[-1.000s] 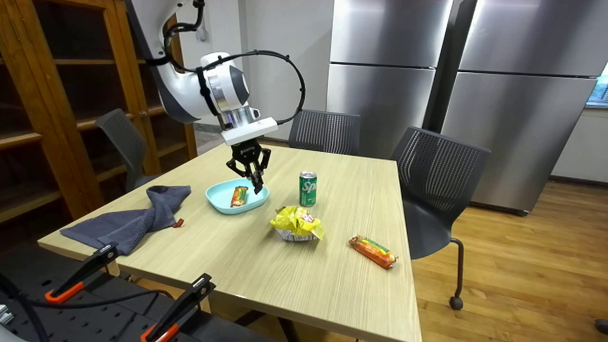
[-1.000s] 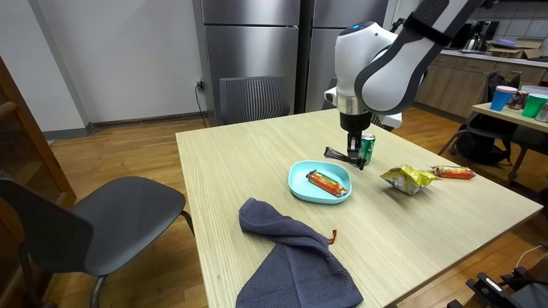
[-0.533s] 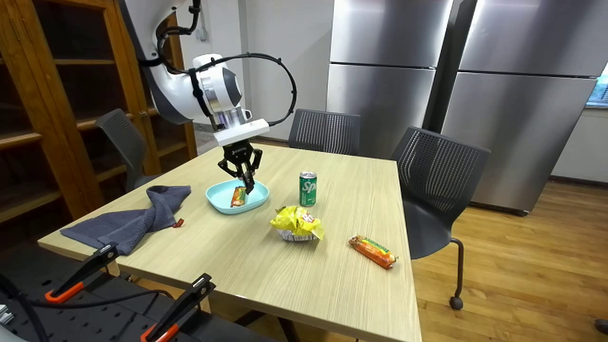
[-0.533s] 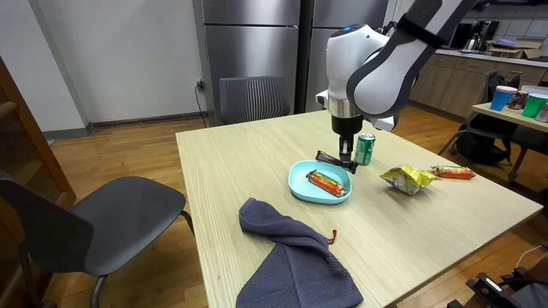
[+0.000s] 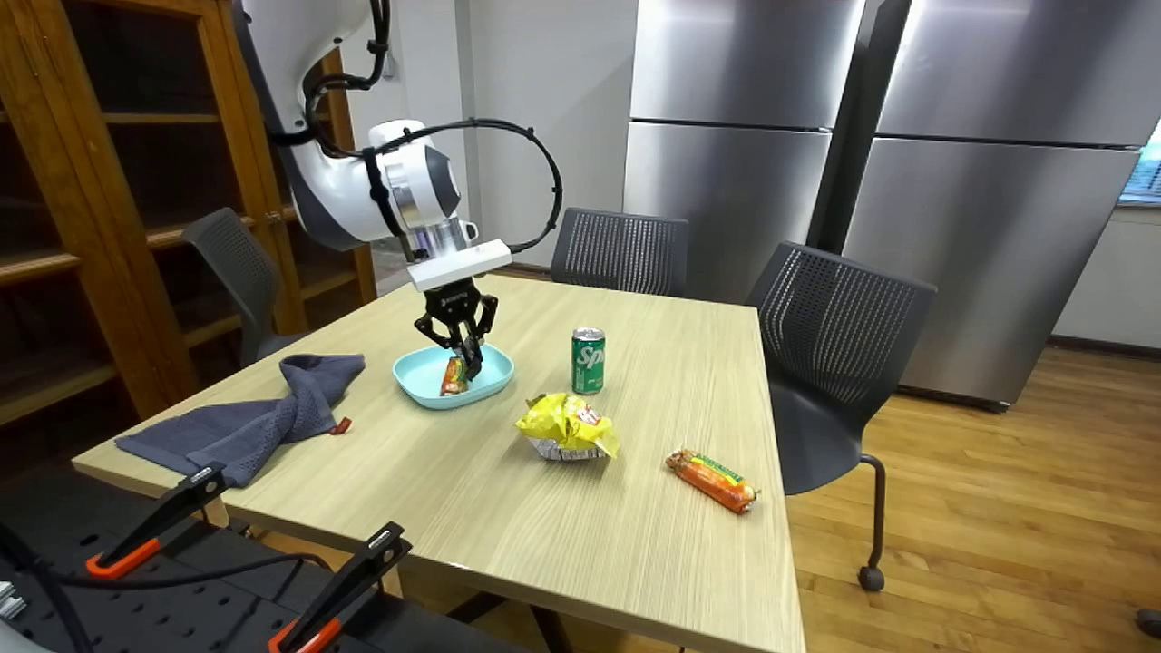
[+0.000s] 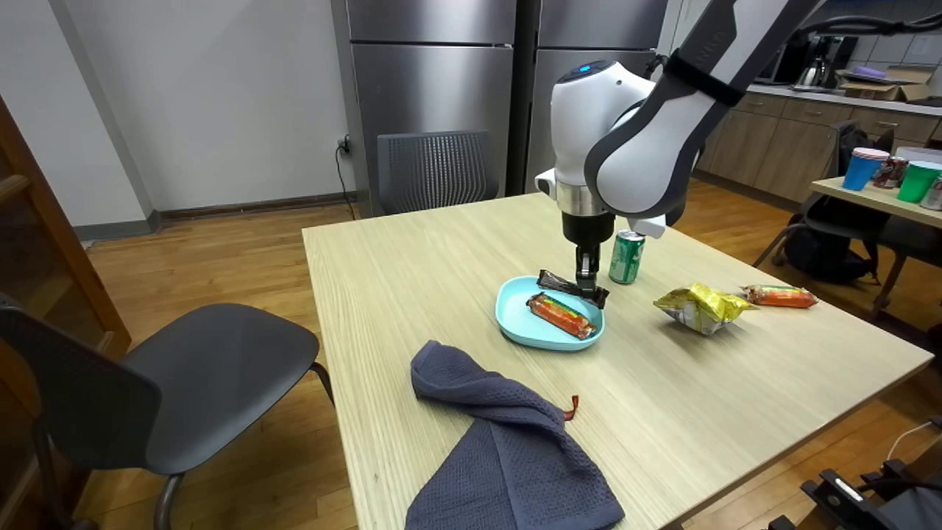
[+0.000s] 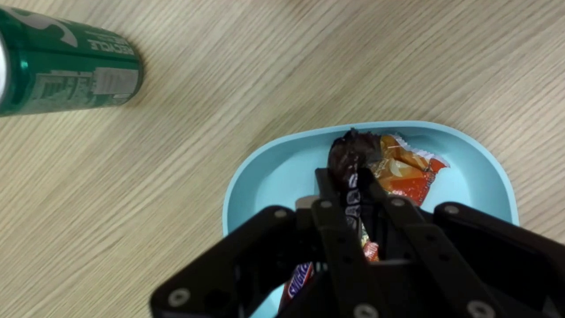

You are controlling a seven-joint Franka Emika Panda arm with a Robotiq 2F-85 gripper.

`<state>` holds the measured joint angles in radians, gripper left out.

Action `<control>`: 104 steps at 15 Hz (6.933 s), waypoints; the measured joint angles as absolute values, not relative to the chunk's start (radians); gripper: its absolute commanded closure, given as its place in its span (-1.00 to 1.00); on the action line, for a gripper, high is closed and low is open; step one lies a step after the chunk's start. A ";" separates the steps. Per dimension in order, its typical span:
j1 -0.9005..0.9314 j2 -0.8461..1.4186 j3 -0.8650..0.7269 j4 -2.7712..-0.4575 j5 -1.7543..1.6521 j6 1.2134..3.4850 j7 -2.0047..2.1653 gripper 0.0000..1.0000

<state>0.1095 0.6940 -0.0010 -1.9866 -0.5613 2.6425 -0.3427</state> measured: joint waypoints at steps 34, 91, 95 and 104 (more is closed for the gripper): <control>-0.198 0.500 -0.041 -1.907 -0.299 2.274 -0.678 -1.00; -0.448 0.932 -0.106 -1.690 -0.264 2.485 -1.226 -0.12; -0.448 0.932 -0.109 -1.690 -0.264 2.485 -1.233 0.50; -0.455 0.862 -0.117 -1.719 -0.234 2.485 -1.230 0.67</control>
